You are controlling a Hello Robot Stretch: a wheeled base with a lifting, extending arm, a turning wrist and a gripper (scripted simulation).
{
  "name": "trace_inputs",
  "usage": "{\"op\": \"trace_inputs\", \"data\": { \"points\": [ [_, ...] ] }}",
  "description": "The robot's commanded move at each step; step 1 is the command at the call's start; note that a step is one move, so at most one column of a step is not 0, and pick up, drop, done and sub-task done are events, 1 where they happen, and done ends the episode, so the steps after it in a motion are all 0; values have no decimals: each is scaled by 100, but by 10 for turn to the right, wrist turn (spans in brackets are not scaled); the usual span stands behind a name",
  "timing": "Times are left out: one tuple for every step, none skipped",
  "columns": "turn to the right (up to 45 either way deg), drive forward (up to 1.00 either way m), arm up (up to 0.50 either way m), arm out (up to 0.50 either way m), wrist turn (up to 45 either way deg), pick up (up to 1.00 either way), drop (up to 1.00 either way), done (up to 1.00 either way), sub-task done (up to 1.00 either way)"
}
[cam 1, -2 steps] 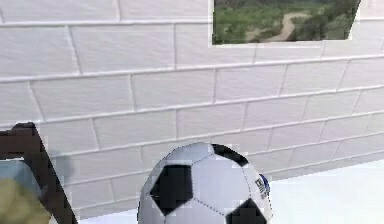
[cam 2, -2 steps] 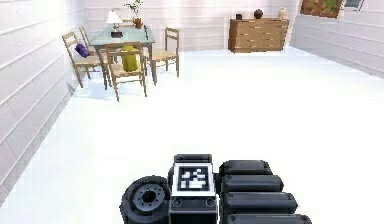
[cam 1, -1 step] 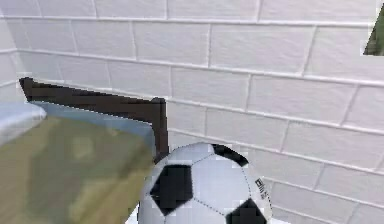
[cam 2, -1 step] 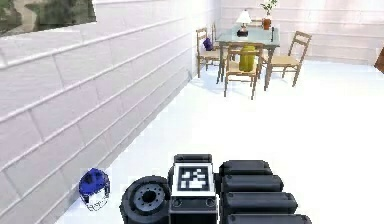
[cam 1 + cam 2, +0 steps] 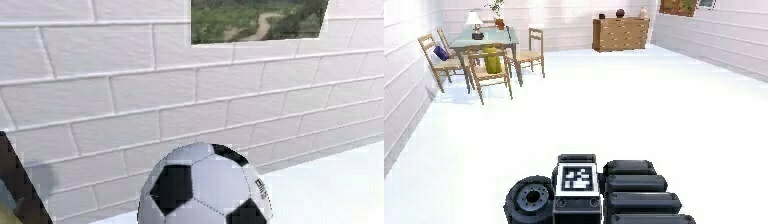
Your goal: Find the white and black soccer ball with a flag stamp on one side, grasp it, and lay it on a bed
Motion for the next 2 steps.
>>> {"op": "trace_inputs", "data": {
  "points": [
    [-450,0,0,0,0,0,0,0,0],
    [-450,0,0,0,0,0,0,0,0]
  ]
}}
